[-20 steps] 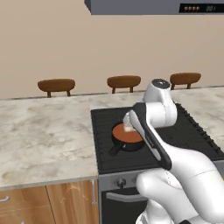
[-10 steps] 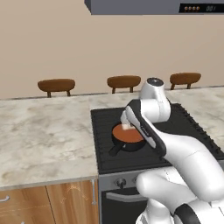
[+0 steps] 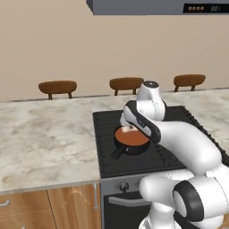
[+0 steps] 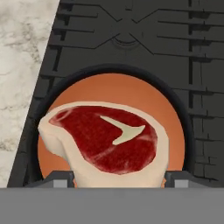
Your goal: Retrieve the steak from the fridge and place it on the saucepan with marinade on the stove.
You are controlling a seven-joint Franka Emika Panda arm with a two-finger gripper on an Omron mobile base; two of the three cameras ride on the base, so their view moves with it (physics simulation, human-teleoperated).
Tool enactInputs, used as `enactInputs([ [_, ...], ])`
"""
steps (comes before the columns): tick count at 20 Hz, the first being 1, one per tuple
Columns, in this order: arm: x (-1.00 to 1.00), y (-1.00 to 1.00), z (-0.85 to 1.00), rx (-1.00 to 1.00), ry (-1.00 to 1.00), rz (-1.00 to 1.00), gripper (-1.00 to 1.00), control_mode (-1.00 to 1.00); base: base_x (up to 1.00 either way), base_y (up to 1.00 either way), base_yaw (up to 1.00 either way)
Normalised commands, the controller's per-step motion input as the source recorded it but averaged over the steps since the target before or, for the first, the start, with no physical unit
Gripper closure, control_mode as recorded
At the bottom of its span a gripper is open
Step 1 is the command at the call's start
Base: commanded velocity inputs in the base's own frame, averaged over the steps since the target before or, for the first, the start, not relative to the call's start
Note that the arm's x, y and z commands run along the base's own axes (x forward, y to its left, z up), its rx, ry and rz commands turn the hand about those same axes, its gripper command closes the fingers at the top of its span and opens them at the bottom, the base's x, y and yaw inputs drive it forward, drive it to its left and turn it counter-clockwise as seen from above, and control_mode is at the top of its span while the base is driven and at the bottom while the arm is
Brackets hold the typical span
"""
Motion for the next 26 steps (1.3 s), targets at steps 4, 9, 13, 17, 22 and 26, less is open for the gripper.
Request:
enactInputs([
  [4,0.5,0.02,-0.21,0.0,0.11,0.0,1.0,-1.0,0.0,0.0,0.0],
  [9,0.45,0.04,-0.19,0.0,0.04,-0.01,1.0,-1.0,0.0,0.0,0.0],
  [13,0.2,0.04,-0.34,0.0,0.02,0.0,1.0,-1.0,0.0,0.0,0.0],
  [17,0.02,0.0,-0.37,0.0,0.0,0.0,1.0,-1.0,0.0,0.0,0.0],
  [22,0.0,0.0,-0.05,0.0,0.0,0.0,1.0,-1.0,0.0,0.0,0.0],
  [26,-0.02,0.04,0.0,0.0,0.0,-0.01,-1.0,-1.0,0.0,0.0,0.0],
])
